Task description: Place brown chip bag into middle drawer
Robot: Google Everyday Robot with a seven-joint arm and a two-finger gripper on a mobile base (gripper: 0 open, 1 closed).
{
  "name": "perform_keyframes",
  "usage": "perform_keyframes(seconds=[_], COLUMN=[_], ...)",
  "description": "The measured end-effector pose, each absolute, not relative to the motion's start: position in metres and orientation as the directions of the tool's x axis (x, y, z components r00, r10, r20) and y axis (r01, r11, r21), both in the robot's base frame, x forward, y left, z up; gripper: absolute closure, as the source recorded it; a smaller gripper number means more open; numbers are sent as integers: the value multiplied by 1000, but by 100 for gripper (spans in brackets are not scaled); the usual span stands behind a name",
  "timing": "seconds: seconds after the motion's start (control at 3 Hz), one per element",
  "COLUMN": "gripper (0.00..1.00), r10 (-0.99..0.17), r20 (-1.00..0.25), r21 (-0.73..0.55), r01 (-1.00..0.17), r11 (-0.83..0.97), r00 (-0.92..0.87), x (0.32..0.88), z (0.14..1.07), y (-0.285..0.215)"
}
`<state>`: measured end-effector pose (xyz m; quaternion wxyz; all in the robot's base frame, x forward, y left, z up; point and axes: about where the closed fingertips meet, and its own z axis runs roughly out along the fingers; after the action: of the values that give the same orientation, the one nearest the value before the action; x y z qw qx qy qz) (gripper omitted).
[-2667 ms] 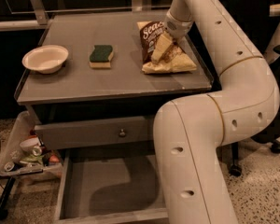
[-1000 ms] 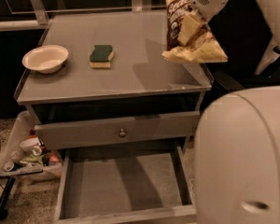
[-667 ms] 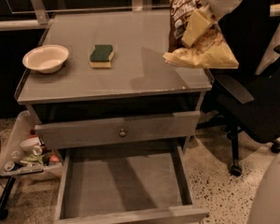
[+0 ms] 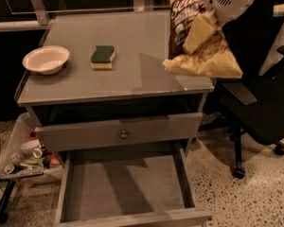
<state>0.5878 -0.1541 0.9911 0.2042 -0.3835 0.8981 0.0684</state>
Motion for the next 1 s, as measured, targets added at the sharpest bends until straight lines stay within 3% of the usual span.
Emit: perform_keyframes(seconds=[0.67, 1.0], gripper=[100, 100], r10=[-677, -684], r20=[-312, -273], r21=[154, 179], r01=[-739, -734], r11=[656, 655], r00=[-666, -677], x=[496, 486], z=[909, 889], y=[-132, -133])
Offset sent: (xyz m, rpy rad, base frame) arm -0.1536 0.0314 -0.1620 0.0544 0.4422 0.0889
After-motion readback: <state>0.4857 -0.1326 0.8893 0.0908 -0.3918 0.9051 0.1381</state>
